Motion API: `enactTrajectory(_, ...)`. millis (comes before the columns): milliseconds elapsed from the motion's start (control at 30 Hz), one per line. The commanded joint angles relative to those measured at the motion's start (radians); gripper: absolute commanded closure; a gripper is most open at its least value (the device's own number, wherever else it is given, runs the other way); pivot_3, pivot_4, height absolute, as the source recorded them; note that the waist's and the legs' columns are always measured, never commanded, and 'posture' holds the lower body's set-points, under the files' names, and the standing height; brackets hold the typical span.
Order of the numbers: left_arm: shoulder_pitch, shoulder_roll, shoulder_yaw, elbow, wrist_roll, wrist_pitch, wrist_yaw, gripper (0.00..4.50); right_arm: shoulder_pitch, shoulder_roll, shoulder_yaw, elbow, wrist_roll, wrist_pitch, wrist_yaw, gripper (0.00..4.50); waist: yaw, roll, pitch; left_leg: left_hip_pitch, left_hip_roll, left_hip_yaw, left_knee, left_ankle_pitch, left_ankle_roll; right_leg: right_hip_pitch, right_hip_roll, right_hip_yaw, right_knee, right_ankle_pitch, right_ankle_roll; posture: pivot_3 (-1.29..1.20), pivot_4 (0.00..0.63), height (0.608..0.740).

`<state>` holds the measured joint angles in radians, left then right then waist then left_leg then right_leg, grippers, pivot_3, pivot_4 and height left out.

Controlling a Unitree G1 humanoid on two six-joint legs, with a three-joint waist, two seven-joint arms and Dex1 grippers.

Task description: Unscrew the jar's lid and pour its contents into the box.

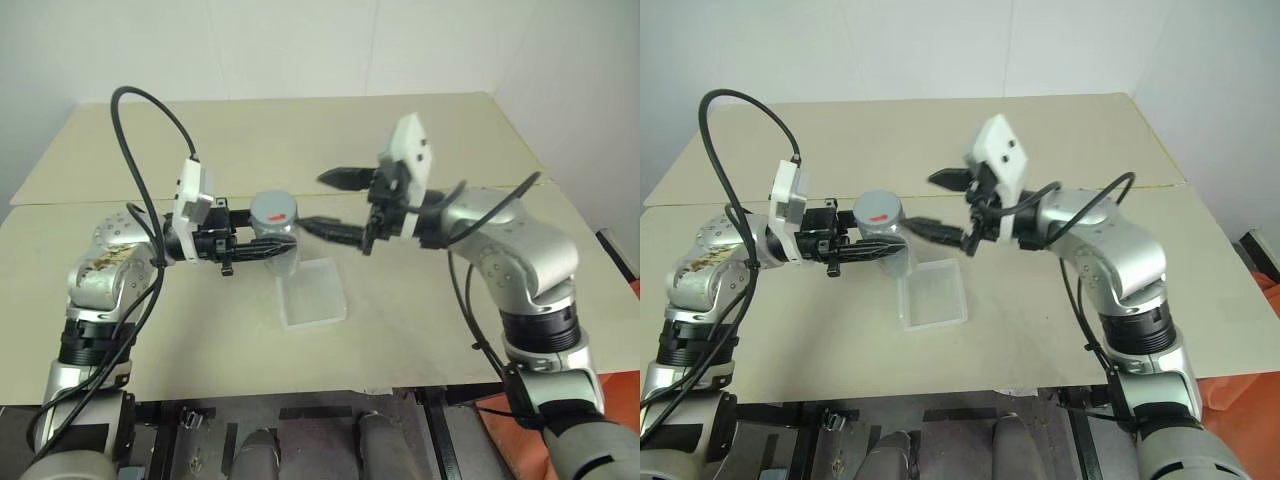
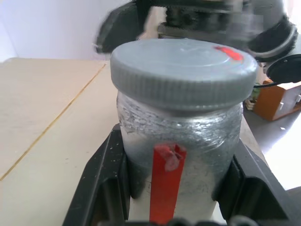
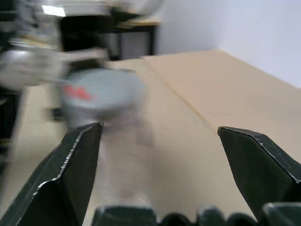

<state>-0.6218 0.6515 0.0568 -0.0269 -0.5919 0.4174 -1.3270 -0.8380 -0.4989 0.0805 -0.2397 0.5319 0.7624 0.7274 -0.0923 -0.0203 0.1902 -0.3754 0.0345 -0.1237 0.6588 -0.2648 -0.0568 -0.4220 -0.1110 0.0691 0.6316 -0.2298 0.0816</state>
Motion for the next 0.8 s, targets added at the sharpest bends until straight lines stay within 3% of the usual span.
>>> enactTrajectory(33, -0.004, 0.016, 0.017, -0.047, -0.03, 0.0, -0.013, 2.58, -0.001, -0.004, -0.045, -0.017, 0.002, -0.031, -0.006, 0.02, 0.001, 0.0, 0.0, 0.0, 0.0, 0.0, 0.0, 0.0, 0.0, 0.0, 0.0, 0.0, 0.0, 0.0, 0.0, 0.0, 0.15, 0.74)
enactTrajectory(267, -0.006, 0.011, 0.017, -0.03, -0.02, -0.005, -0.001, 2.58, 0.017, -0.044, -0.059, -0.044, 0.01, -0.033, 0.025, 0.02, -0.001, 0.0, 0.0, 0.0, 0.0, 0.0, 0.0, 0.0, 0.0, 0.0, 0.0, 0.0, 0.0, 0.0, 0.0, 0.0, 0.15, 0.74)
enactTrajectory(467, -0.023, -0.023, -0.002, 0.011, 0.006, -0.027, 0.023, 2.58, 0.022, -0.059, -0.07, -0.185, 0.105, -0.01, 0.079, 0.02, -0.002, 0.0, 0.0, 0.0, 0.0, 0.0, 0.0, 0.0, 0.0, 0.0, 0.0, 0.0, 0.0, 0.0, 0.0, 0.0, 0.15, 0.74)
enactTrajectory(600, -0.022, -0.034, -0.01, 0.016, 0.013, -0.034, 0.027, 2.58, 0.003, -0.031, -0.055, -0.22, 0.141, 0.005, 0.067, 0.02, -0.002, 0.0, 0.0, 0.0, 0.0, 0.0, 0.0, 0.0, 0.0, 0.0, 0.0, 0.0, 0.0, 0.0, 0.0, 0.0, 0.15, 0.74)
enactTrajectory(800, -0.028, -0.043, -0.017, 0.014, 0.012, -0.039, 0.022, 2.58, -0.055, 0.05, 0.063, -0.179, 0.06, 0.001, 0.006, 0.02, -0.003, 0.0, 0.0, 0.001, 0.0, 0.0, 0.0, 0.0, 0.0, 0.0, 0.0, 0.0, 0.0, 0.0, 0.0, 0.0, 0.15, 0.74)
